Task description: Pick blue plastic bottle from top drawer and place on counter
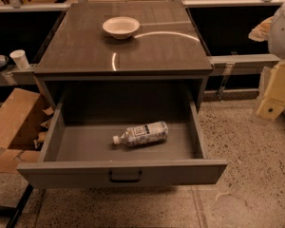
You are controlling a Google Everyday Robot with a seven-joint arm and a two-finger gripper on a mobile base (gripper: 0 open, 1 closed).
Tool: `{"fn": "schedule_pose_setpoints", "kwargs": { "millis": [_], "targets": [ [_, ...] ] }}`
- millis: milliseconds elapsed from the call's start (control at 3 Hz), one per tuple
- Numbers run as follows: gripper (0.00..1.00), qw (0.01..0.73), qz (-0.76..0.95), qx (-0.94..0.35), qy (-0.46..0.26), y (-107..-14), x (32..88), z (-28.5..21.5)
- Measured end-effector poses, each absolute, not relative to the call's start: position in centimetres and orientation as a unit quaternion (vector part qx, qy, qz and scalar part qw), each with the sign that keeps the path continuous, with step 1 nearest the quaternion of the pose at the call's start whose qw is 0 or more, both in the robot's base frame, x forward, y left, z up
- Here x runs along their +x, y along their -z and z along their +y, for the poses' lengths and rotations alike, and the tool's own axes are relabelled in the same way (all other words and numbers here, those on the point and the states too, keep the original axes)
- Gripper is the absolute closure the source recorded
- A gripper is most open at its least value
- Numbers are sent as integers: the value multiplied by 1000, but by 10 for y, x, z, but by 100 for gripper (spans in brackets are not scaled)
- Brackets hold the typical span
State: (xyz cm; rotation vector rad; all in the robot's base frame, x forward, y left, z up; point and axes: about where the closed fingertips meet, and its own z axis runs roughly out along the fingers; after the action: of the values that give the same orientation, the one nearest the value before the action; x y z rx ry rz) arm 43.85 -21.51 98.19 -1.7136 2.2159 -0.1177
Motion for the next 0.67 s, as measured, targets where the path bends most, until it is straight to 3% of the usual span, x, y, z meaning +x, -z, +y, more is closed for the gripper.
{"fn": "schedule_pose_setpoints", "kwargs": {
  "millis": [667],
  "targets": [
    [0, 171, 764, -621, 15, -941, 454, -208]
  ]
}}
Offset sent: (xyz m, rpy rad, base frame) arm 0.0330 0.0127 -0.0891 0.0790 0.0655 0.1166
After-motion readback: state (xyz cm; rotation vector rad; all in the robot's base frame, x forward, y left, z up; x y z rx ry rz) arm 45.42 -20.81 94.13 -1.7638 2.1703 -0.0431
